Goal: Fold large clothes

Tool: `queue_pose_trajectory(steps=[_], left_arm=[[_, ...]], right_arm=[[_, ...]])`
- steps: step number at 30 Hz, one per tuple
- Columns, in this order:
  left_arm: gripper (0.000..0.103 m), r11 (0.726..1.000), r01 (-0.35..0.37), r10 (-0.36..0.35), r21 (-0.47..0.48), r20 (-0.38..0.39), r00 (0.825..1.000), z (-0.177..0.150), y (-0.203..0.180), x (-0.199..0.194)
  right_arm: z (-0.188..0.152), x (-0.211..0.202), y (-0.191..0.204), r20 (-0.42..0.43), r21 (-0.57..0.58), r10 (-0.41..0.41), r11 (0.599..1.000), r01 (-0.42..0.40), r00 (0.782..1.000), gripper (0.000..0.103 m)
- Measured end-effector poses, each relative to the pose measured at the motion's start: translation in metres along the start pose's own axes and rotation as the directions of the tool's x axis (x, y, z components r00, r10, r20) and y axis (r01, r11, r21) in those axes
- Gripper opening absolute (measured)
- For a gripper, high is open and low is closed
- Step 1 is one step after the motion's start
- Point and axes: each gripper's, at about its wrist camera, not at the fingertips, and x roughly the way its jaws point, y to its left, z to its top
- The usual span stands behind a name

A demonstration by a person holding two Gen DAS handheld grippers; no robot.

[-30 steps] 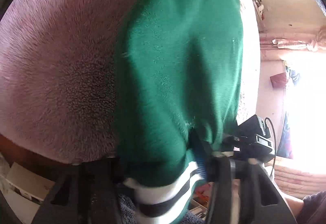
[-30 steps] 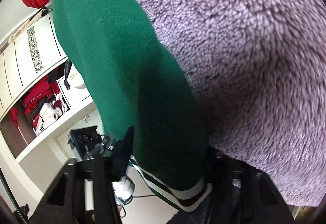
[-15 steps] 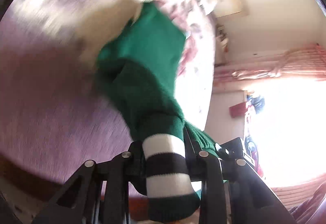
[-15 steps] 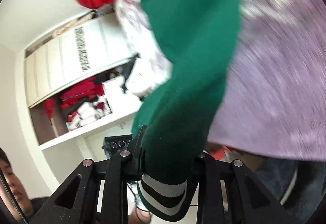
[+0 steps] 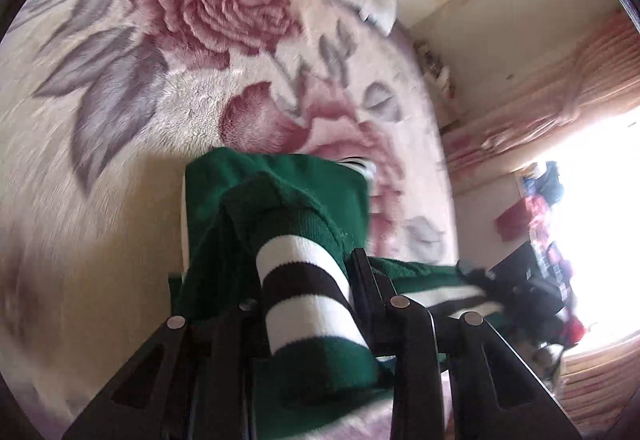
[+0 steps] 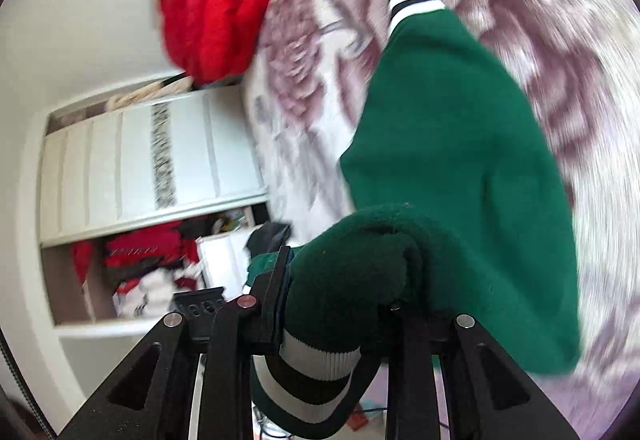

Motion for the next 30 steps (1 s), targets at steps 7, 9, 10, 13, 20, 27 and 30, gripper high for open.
queue_pose_trajectory(steps=[7,9,10,13,20,27,30], left_arm=[[0.026,0.989,-0.054,0.027,-0.136,-0.193,0.981,0.044,0.058,0.078],[0.03,0.984,-0.04,0.003,-0.173,-0.211,0.978,0.046,0.063,0.075],[0.03,0.984,-0.033,-0.005,-0.178,-0.211,0.977,0.046,0.062,0.07],[0.042,0.981,0.026,-0.061,-0.194,-0.179,0.982,0.046,0.056,0.051],[0.1,0.979,0.018,-0.027,-0.203,-0.041,0.999,0.07,0.059,0.028],[0.1,0.902,-0.422,0.415,0.092,0.08,0.906,0.022,0.022,0.008],[0.1,0.897,-0.435,0.434,0.074,0.026,0.9,-0.017,0.031,0.015]], right_arm=[[0.096,0.057,-0.063,-0.055,0.169,-0.09,0.981,0.098,0.994,0.027],[0.11,0.067,-0.071,-0.098,0.243,-0.073,0.965,0.095,0.992,0.03],[0.115,0.068,-0.069,-0.114,0.26,-0.059,0.962,0.087,0.992,0.031],[0.123,0.069,-0.054,-0.15,0.231,-0.023,0.971,0.058,0.988,0.043],[0.141,0.047,-0.028,-0.096,0.184,0.121,0.978,-0.102,0.988,0.076],[0.131,0.016,-0.024,-0.107,-0.271,-0.39,0.896,0.351,0.915,0.088],[0.129,0.032,-0.063,-0.203,-0.331,-0.456,0.865,0.378,0.866,0.089]])
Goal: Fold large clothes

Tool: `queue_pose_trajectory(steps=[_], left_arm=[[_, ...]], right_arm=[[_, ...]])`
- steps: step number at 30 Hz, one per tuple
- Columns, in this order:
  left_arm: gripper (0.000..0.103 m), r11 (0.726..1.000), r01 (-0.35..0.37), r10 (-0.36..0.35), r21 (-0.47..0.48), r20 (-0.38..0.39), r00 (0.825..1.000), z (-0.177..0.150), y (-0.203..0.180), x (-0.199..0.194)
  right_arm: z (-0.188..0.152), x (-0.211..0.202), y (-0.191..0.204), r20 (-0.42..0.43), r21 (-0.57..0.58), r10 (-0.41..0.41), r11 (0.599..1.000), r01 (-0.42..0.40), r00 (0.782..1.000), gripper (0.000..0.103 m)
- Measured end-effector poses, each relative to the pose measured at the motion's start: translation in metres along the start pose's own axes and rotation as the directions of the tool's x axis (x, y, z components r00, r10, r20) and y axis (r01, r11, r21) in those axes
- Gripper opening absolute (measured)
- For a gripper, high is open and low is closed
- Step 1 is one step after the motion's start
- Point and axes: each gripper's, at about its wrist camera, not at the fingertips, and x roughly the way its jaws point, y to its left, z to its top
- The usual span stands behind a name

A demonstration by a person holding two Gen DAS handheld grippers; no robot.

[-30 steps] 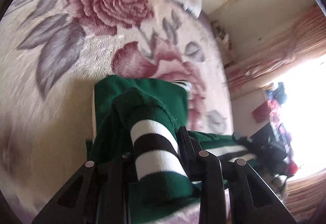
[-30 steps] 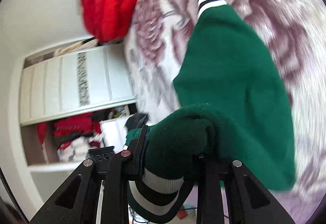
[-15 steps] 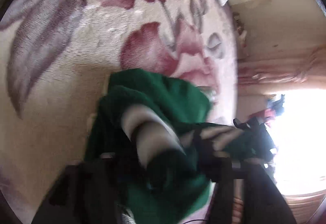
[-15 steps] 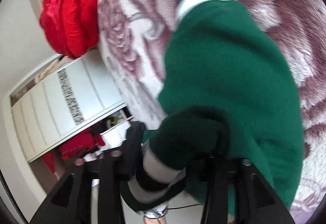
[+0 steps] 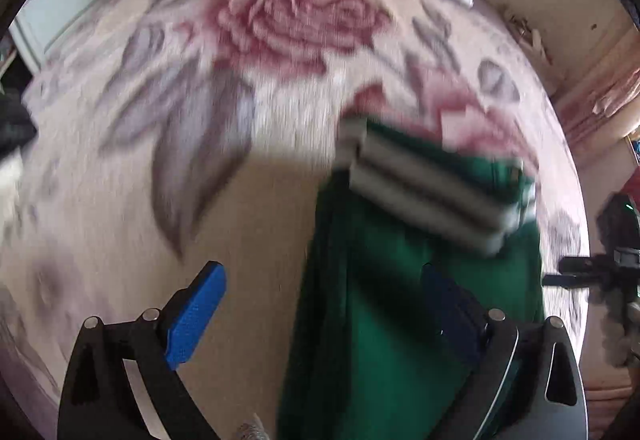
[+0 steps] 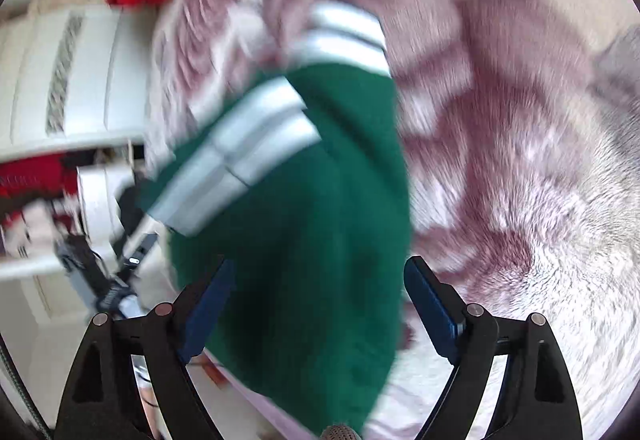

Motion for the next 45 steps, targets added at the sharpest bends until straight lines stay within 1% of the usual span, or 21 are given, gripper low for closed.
queue_pose_trajectory(steps=[3,6,11,12,13,17,19,20,22,24,25,26,27,29,30,32,35,38,41,43,45], left_arm=[[0.1,0.996,-0.03,0.025,-0.081,-0.063,0.998,-0.036,0.011,0.013],[0.1,0.983,-0.045,0.038,-0.177,-0.043,0.998,-0.062,0.026,-0.001],[0.1,0.949,-0.171,0.179,-0.264,0.005,0.984,-0.109,0.05,-0.046],[0.1,0.936,-0.212,0.22,-0.28,-0.004,0.975,-0.123,0.056,-0.052],[0.1,0.923,-0.247,0.253,-0.294,-0.019,0.967,-0.138,0.061,-0.055],[0.1,0.871,-0.352,0.316,-0.341,-0.159,0.935,-0.194,0.087,-0.045],[0.1,0.856,-0.379,0.329,-0.351,-0.193,0.924,-0.224,0.096,-0.041],[0.1,0.852,-0.391,0.336,-0.348,-0.207,0.919,-0.234,0.097,-0.039],[0.1,0.852,-0.409,0.346,-0.326,-0.234,0.908,-0.252,0.099,-0.034],[0.1,0.859,-0.419,0.351,-0.294,-0.259,0.9,-0.267,0.102,-0.026],[0.1,0.864,-0.416,0.345,-0.283,-0.267,0.9,-0.269,0.102,-0.021],[0.1,0.874,-0.404,0.332,-0.27,-0.276,0.902,-0.272,0.104,-0.014],[0.102,0.881,-0.399,0.328,-0.255,-0.28,0.902,-0.274,0.105,-0.007],[0.103,0.891,-0.382,0.32,-0.247,-0.256,0.912,-0.273,0.108,-0.002],[0.103,0.898,-0.364,0.309,-0.245,-0.236,0.921,-0.271,0.11,-0.001],[0.103,0.905,-0.335,0.287,-0.261,-0.205,0.936,-0.273,0.115,-0.002],[0.103,0.902,-0.34,0.299,-0.266,-0.183,0.937,-0.277,0.115,-0.005],[0.103,0.9,-0.345,0.3,-0.268,-0.196,0.934,-0.28,0.116,-0.008],[0.103,0.891,-0.362,0.303,-0.275,-0.236,0.923,-0.273,0.112,-0.012],[0.103,0.891,-0.349,0.291,-0.29,-0.223,0.93,-0.258,0.102,-0.018],[0.103,0.899,-0.321,0.275,-0.297,-0.185,0.943,-0.249,0.091,-0.034]], right_arm=[[0.01,0.038,-0.018,-0.072,-0.079,0.068,0.994,-0.074,0.995,0.091],[0.026,0.069,-0.02,-0.074,-0.146,0.162,0.974,-0.171,0.984,0.103],[0.037,0.073,0.0,-0.023,-0.185,0.18,0.966,-0.181,0.983,0.101],[0.037,0.073,0.0,-0.003,-0.168,0.19,0.968,-0.188,0.982,0.071],[0.034,0.072,-0.002,0.003,-0.129,0.231,0.965,-0.229,0.973,0.049],[0.002,0.056,-0.02,0.143,0.096,0.327,0.935,-0.342,0.934,0.034],[-0.032,0.046,-0.043,0.236,0.241,0.386,0.866,-0.439,0.892,0.032],[-0.057,0.038,-0.058,0.303,0.315,0.411,0.808,-0.497,0.86,0.031],[-0.114,0.028,-0.083,0.416,0.439,0.418,0.685,-0.581,0.807,0.031],[-0.189,0.025,-0.107,0.51,0.56,0.403,0.515,-0.649,0.76,0.031],[-0.227,0.025,-0.114,0.528,0.608,0.387,0.449,-0.655,0.756,0.032],[-0.262,0.027,-0.119,0.517,0.65,0.378,0.41,-0.64,0.768,0.034],[-0.283,0.03,-0.121,0.489,0.679,0.375,0.403,-0.614,0.787,0.039],[-0.312,0.034,-0.129,0.347,0.739,0.345,0.472,-0.481,0.872,0.049],[-0.318,0.033,-0.132,0.283,0.753,0.327,0.506,-0.42,0.902,0.052],[-0.317,0.021,-0.138,0.186,0.735,0.314,0.585,-0.344,0.931,0.069],[-0.296,-0.017,-0.133,0.082,0.652,0.191,0.732,-0.198,0.978,0.074],[-0.271,-0.061,-0.113,0.06,0.544,0.071,0.834,-0.093,0.996,0.074],[-0.228,-0.1,-0.086,0.15,0.364,0.005,0.929,-0.06,0.989,0.074],[-0.189,-0.103,-0.052,0.195,0.232,0.032,0.97,-0.078,0.98,0.074],[-0.143,-0.087,-0.017,0.185,0.117,0.13,0.981,-0.153,0.974,0.074]])
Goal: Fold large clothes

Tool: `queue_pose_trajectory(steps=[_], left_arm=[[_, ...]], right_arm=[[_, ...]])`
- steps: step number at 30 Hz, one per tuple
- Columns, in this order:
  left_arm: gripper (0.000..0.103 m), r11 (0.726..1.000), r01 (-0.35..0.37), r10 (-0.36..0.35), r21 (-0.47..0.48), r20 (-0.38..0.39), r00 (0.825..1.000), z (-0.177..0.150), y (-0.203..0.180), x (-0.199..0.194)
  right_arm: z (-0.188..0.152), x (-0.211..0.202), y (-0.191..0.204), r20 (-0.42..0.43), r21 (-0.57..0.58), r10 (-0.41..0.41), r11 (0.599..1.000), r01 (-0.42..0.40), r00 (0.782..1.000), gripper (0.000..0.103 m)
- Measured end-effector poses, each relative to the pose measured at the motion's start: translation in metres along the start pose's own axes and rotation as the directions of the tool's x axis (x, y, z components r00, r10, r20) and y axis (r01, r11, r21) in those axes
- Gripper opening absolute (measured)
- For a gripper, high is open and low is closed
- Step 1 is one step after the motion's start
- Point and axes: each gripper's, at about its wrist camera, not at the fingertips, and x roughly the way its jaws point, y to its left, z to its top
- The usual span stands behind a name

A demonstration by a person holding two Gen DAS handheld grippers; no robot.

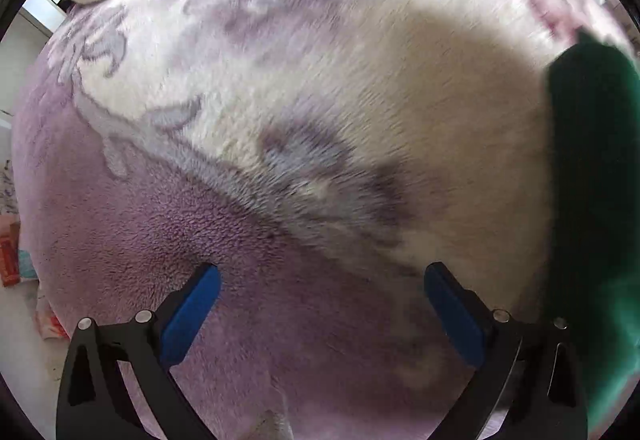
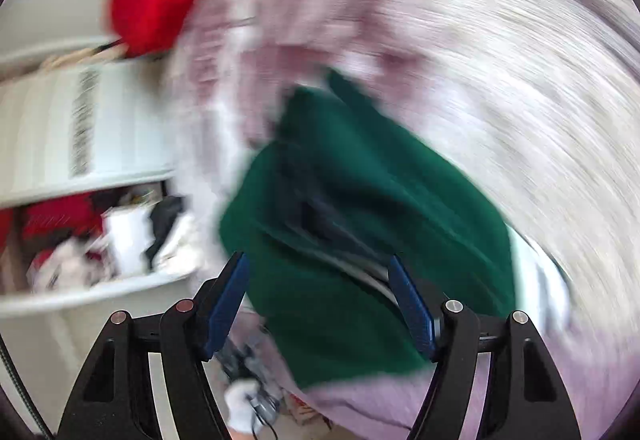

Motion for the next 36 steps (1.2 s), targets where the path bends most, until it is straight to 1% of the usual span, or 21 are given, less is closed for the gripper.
queue_pose_trajectory(steps=[2,3,4,6,7,9,10,12,14,15,17,18,19,20,24,26,27,28,30,32,36], left_arm=[[0.103,1.0,0.022,-0.023,0.012,0.038,0.999,-0.001,-0.01,-0.023],[0.103,0.999,0.036,-0.038,0.023,0.054,0.998,-0.002,-0.016,-0.034],[0.103,0.999,0.041,-0.043,0.034,0.068,0.997,-0.003,-0.022,-0.043],[0.103,0.996,0.065,-0.071,0.06,0.103,0.992,-0.007,-0.038,-0.066],[0.103,0.995,0.078,-0.086,0.069,0.11,0.99,-0.011,-0.044,-0.075],[0.103,0.989,0.118,-0.128,0.085,0.117,0.985,-0.014,-0.058,-0.085],[0.103,0.986,0.136,-0.146,0.095,0.112,0.983,-0.016,-0.063,-0.087],[0.103,0.983,0.142,-0.155,0.118,0.11,0.982,-0.021,-0.077,-0.092],[0.103,0.979,0.138,-0.154,0.146,0.098,0.983,-0.028,-0.087,-0.093],[0.103,0.978,0.136,-0.152,0.156,0.094,0.984,-0.031,-0.089,-0.093],[0.103,0.977,0.134,-0.149,0.163,0.085,0.985,-0.038,-0.091,-0.092],[0.103,0.978,0.132,-0.146,0.163,0.075,0.987,-0.042,-0.092,-0.091],[0.103,0.978,0.133,-0.146,0.159,0.069,0.987,-0.046,-0.09,-0.088],[0.103,0.978,0.137,-0.148,0.155,0.064,0.987,-0.049,-0.089,-0.087],[0.103,0.98,0.147,-0.153,0.135,0.035,0.988,-0.06,-0.087,-0.082],[0.103,0.981,0.142,-0.146,0.13,0.019,0.989,-0.065,-0.088,-0.077],[0.103,0.981,0.142,-0.145,0.129,0.014,0.989,-0.066,-0.089,-0.075],[0.103,0.982,0.14,-0.142,0.128,0.012,0.99,-0.067,-0.089,-0.074],[0.103,0.982,0.134,-0.136,0.13,0.012,0.991,-0.067,-0.089,-0.075],[0.103,0.982,0.133,-0.137,0.137,0.018,0.99,-0.067,-0.09,-0.077],[0.103,0.981,0.116,-0.119,0.156,0.009,0.993,-0.068,-0.092,-0.073]], right_arm=[[0.026,0.044,0.023,-0.095,-0.032,0.0,0.999,-0.003,0.995,0.074],[0.039,0.066,0.028,-0.153,-0.049,-0.034,0.998,0.027,0.988,0.073],[0.041,0.083,0.031,-0.189,-0.064,-0.067,0.996,0.056,0.98,0.059],[0.044,0.092,0.04,-0.184,-0.096,-0.157,0.985,0.142,0.97,0.003],[0.045,0.079,0.04,-0.128,-0.081,-0.205,0.977,0.196,0.97,0.003],[0.052,0.046,0.035,-0.002,-0.064,-0.224,0.973,0.223,0.975,0.002],[0.058,0.028,0.031,0.061,-0.043,-0.246,0.968,0.249,0.967,0.002],[0.067,0.024,0.014,0.038,0.009,-0.231,0.973,0.231,0.972,0.002],[0.066,0.035,0.01,-0.048,-0.021,-0.222,0.975,0.221,0.974,0.003],[0.064,0.034,0.01,-0.08,-0.053,-0.232,0.972,0.228,0.969,0.009],[0.053,0.019,0.012,-0.115,-0.101,-0.241,0.968,0.23,0.964,0.036],[0.046,0.007,0.011,-0.11,-0.117,-0.261,0.962,0.248,0.959,0.059],[0.035,-0.007,0.01,-0.087,-0.131,-0.279,0.955,0.267,0.956,0.074],[0.025,-0.018,0.006,-0.08,-0.149,-0.3,0.947,0.286,0.951,0.077],[-0.016,-0.026,-0.031,-0.172,-0.202,-0.386,0.914,0.351,0.906,0.077],[-0.029,-0.009,-0.055,-0.242,-0.188,-0.396,0.915,0.358,0.886,0.077],[-0.033,-0.001,-0.067,-0.258,-0.167,-0.379,0.924,0.345,0.889,0.074],[-0.037,-0.005,-0.074,-0.217,-0.148,-0.358,0.932,0.332,0.908,0.05],[-0.039,-0.013,-0.078,-0.132,-0.096,-0.338,0.94,0.327,0.932,0.017],[-0.046,-0.04,-0.077,-0.033,0.004,-0.259,0.966,0.259,0.965,0.016],[-0.072,-0.081,-0.066,0.031,0.102,-0.202,0.975,0.198,0.979,0.016]])
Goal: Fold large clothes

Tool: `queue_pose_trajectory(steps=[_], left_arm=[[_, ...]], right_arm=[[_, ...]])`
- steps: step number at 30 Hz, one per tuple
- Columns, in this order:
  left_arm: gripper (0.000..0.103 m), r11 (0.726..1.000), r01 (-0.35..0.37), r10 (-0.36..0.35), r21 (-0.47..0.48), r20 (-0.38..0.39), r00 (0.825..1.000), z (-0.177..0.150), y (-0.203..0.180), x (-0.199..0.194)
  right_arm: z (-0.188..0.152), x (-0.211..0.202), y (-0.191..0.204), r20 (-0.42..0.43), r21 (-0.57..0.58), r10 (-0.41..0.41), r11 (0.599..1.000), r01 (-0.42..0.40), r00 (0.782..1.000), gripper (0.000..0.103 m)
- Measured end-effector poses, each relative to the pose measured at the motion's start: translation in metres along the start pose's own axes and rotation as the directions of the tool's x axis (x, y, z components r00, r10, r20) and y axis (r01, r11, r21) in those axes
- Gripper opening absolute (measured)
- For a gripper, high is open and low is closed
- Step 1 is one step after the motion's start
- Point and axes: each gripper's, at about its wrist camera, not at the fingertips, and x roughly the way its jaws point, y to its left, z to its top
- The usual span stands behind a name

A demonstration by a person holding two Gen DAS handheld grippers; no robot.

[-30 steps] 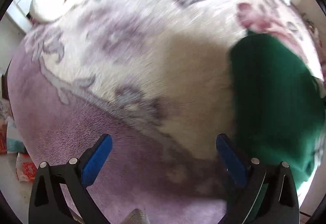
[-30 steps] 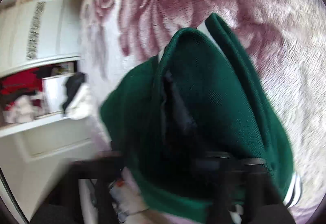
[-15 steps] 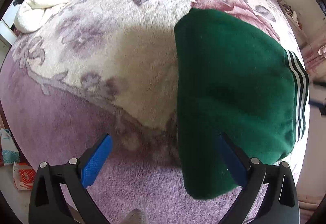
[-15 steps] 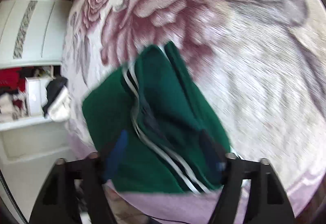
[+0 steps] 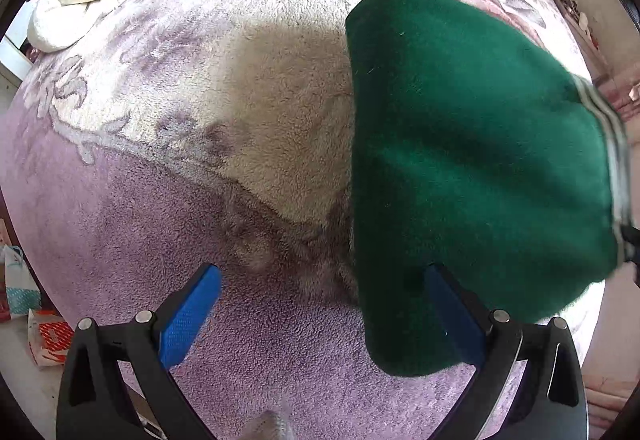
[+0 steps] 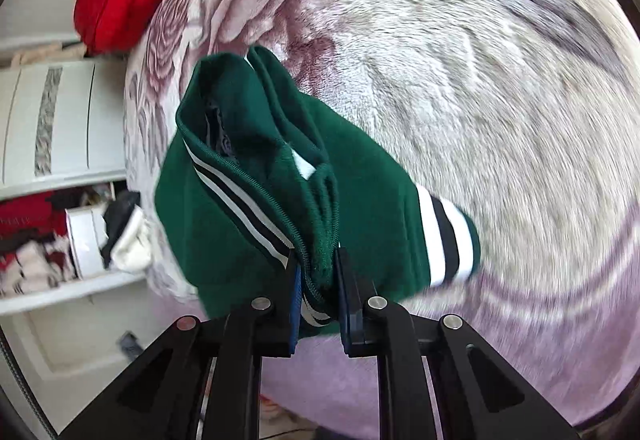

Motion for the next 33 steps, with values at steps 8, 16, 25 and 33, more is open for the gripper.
queue_pose_trajectory(steps=[8,16,25,33], left_arm=[[0.103,0.998,0.037,-0.039,-0.04,-0.04,0.998,0.006,0.008,0.004],[0.103,1.0,-0.005,0.003,0.019,0.057,0.998,0.035,0.003,-0.006],[0.103,0.993,0.081,-0.077,-0.088,0.048,0.996,0.013,-0.003,0.015],[0.103,0.976,0.153,-0.145,-0.152,0.066,0.987,0.0,0.005,0.029]], right_arm=[[0.009,0.066,-0.036,-0.212,-0.027,-0.264,0.964,0.265,0.941,0.026],[0.064,0.007,0.084,-0.114,-0.343,-0.31,0.904,0.256,0.944,0.046],[0.033,0.187,0.35,-0.187,-0.885,-0.396,0.466,0.021,0.899,0.066],[-0.011,0.294,0.373,-0.103,-0.981,-0.619,0.194,0.024,0.778,0.018]])
